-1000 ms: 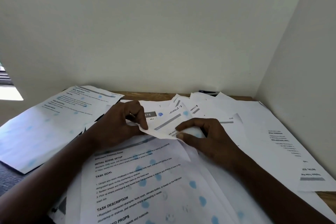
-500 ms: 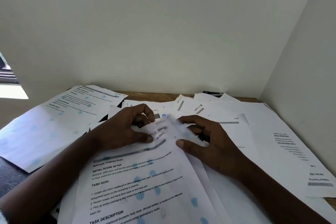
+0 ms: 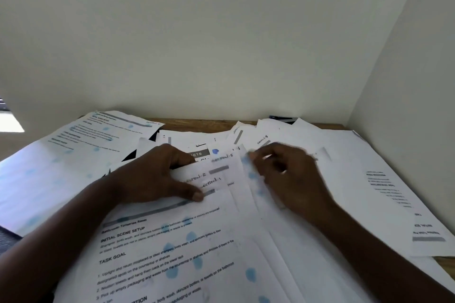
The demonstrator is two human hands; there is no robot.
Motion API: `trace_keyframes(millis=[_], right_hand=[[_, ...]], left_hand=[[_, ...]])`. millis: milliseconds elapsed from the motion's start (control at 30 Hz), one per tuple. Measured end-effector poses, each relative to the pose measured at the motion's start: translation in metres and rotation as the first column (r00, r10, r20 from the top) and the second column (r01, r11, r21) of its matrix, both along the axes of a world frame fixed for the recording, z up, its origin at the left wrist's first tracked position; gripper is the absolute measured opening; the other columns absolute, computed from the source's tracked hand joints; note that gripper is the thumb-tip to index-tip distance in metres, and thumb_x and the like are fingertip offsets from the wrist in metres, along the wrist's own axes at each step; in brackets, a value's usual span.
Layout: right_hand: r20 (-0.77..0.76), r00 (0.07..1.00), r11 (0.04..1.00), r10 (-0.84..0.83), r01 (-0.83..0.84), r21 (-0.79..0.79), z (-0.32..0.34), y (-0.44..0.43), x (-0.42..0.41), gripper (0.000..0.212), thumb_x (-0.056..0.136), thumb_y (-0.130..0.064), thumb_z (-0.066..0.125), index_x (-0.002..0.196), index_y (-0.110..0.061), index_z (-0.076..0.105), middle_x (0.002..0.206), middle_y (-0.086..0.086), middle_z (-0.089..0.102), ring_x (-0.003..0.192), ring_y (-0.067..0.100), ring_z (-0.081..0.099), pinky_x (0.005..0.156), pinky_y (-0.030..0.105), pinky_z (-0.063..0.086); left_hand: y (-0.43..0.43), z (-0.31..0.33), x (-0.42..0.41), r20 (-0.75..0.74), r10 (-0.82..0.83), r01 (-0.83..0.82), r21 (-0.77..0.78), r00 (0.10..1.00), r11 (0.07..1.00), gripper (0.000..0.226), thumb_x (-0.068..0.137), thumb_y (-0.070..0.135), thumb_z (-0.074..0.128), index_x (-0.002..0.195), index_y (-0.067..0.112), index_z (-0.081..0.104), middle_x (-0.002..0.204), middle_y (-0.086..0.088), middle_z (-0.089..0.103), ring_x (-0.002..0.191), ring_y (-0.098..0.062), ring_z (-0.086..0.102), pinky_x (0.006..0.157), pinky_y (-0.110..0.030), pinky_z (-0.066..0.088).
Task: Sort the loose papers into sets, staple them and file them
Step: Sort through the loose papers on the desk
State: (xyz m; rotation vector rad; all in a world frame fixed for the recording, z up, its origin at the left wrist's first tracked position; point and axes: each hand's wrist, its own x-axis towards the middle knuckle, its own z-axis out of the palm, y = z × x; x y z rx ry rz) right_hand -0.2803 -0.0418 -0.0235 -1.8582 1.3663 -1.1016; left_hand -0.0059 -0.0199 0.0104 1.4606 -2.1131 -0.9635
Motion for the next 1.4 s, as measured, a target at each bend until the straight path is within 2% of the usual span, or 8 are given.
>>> trace_keyframes(millis=[167, 300, 400, 500, 633, 767, 1133, 1400], right_hand=[[-0.397, 0.878, 0.946, -0.266, 0.316, 0.066, 0.01, -0.014, -0.031, 0.043, 0.09, -0.07, 0.057, 0.08, -0.03, 0.068, 0.077, -0.018, 0.066, 0.085, 0.013, 0.064, 0.073, 0.032, 0.045], [-0.412, 0.894, 0.947, -0.176, 0.268, 0.178, 0.006, -0.015, -0.028, 0.051, 0.083, -0.077, 0.06, 0.081, -0.027, 0.067, 0.079, -0.017, 0.065, 0.082, 0.005, 0.061, 0.067, 0.03, 0.041], [-0.395, 0.91, 0.967, -0.125, 0.202, 0.158, 0.001, -0.017, -0.026, 0.044, 0.082, -0.056, 0.074, 0.071, -0.017, 0.057, 0.063, -0.013, 0.056, 0.065, 0.009, 0.054, 0.06, 0.03, 0.039], [-0.272, 0.962, 0.984, -0.037, 0.083, 0.16, -0.002, -0.018, -0.025, 0.039, 0.085, -0.037, 0.078, 0.065, -0.019, 0.049, 0.054, -0.014, 0.046, 0.055, 0.008, 0.042, 0.059, 0.03, 0.036], [0.168, 0.972, 0.946, 0.163, -0.202, 0.255, 0.007, -0.015, -0.023, 0.04, 0.094, -0.017, 0.075, 0.058, -0.023, 0.058, 0.058, -0.016, 0.055, 0.054, 0.004, 0.049, 0.058, 0.023, 0.042], [0.416, 0.893, 0.872, 0.174, -0.336, 0.357, 0.013, -0.007, -0.021, 0.013, 0.096, -0.017, 0.07, 0.099, -0.005, 0.069, 0.097, 0.019, 0.077, 0.082, 0.03, 0.072, 0.074, 0.037, 0.057], [0.265, 0.943, 0.919, 0.202, -0.276, 0.283, 0.013, 0.01, -0.003, 0.038, 0.082, -0.021, 0.087, 0.116, -0.028, 0.072, 0.109, -0.009, 0.078, 0.101, 0.014, 0.074, 0.096, 0.045, 0.059], [0.32, 0.94, 0.924, 0.116, -0.22, 0.311, 0.005, 0.01, -0.001, 0.015, 0.094, -0.029, 0.075, 0.098, -0.015, 0.079, 0.097, 0.012, 0.079, 0.095, 0.039, 0.075, 0.09, 0.058, 0.057]], left_hand=[[0.001, 0.002, 0.002, -0.092, -0.022, 0.027, 0.052, 0.996, 0.998, 0.019, 0.08, 0.017, 0.086, 0.098, 0.015, 0.08, 0.096, 0.006, 0.081, 0.087, -0.011, 0.077, 0.075, -0.018, 0.057], [-0.003, -0.006, 0.004, -0.084, -0.017, 0.02, 0.04, 0.996, 0.999, 0.021, 0.079, 0.018, 0.088, 0.097, 0.011, 0.079, 0.094, 0.002, 0.081, 0.086, -0.016, 0.078, 0.074, -0.021, 0.058], [-0.003, -0.007, 0.003, -0.082, -0.016, 0.019, 0.039, 0.996, 0.999, 0.02, 0.079, 0.018, 0.088, 0.096, 0.011, 0.079, 0.093, 0.002, 0.081, 0.084, -0.015, 0.077, 0.073, -0.019, 0.056], [-0.003, -0.007, 0.003, -0.087, 0.006, -0.005, 0.011, 0.996, 1.0, 0.02, 0.078, 0.025, 0.089, 0.091, 0.014, 0.078, 0.089, 0.002, 0.079, 0.081, -0.014, 0.076, 0.071, -0.021, 0.056], [-0.008, -0.01, 0.007, -0.058, 0.041, -0.046, -0.087, 0.997, 0.995, 0.03, 0.079, 0.045, 0.085, 0.094, 0.02, 0.076, 0.092, 0.002, 0.074, 0.088, -0.017, 0.072, 0.08, -0.034, 0.057], [-0.009, -0.01, 0.007, -0.078, 0.029, -0.034, -0.073, 0.997, 0.997, 0.017, 0.085, 0.039, 0.083, 0.091, 0.024, 0.077, 0.089, 0.005, 0.075, 0.084, -0.012, 0.07, 0.077, -0.027, 0.054], [-0.007, -0.012, 0.001, -0.048, 0.111, -0.116, -0.113, 0.993, 0.987, 0.053, 0.075, 0.045, 0.091, 0.076, 0.004, 0.058, 0.066, 0.002, 0.049, 0.063, -0.008, 0.043, 0.06, -0.028, 0.033], [-0.012, -0.02, 0.004, -0.319, 0.133, -0.167, -0.082, 0.938, 0.983, 0.006, 0.09, 0.025, 0.08, 0.09, 0.019, 0.078, 0.07, 0.001, 0.064, 0.065, -0.012, 0.049, 0.055, -0.021, 0.038]])
